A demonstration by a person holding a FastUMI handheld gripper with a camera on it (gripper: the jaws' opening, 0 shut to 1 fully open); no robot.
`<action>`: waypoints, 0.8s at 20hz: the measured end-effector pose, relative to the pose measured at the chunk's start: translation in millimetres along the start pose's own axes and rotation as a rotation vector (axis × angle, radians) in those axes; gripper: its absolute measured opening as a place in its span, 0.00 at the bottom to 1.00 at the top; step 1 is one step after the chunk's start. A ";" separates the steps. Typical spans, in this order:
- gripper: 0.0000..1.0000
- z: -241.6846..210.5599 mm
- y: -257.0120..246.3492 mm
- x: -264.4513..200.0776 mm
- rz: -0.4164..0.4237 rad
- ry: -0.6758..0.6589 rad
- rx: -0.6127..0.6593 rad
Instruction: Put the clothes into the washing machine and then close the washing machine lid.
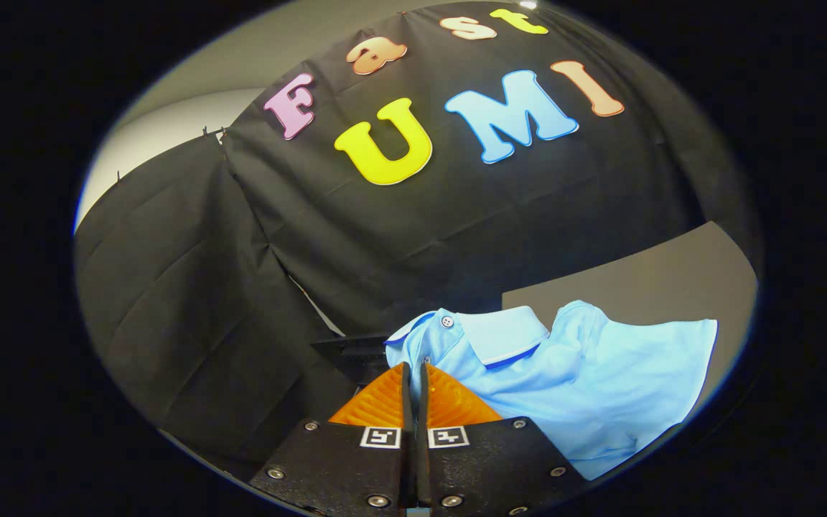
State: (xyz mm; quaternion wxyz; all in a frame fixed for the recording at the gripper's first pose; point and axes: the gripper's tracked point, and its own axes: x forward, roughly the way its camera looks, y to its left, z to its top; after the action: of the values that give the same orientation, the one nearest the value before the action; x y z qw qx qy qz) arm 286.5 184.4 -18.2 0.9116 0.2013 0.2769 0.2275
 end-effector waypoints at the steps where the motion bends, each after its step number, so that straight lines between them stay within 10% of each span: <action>1: 0.00 -3.5 7.8 4.7 0.009 0.006 -0.004; 16: 0.00 -72.8 103.1 52.6 0.094 0.105 -0.010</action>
State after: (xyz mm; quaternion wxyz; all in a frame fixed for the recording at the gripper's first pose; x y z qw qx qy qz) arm 250.9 313.7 -44.8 0.8852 0.1972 0.3133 0.2819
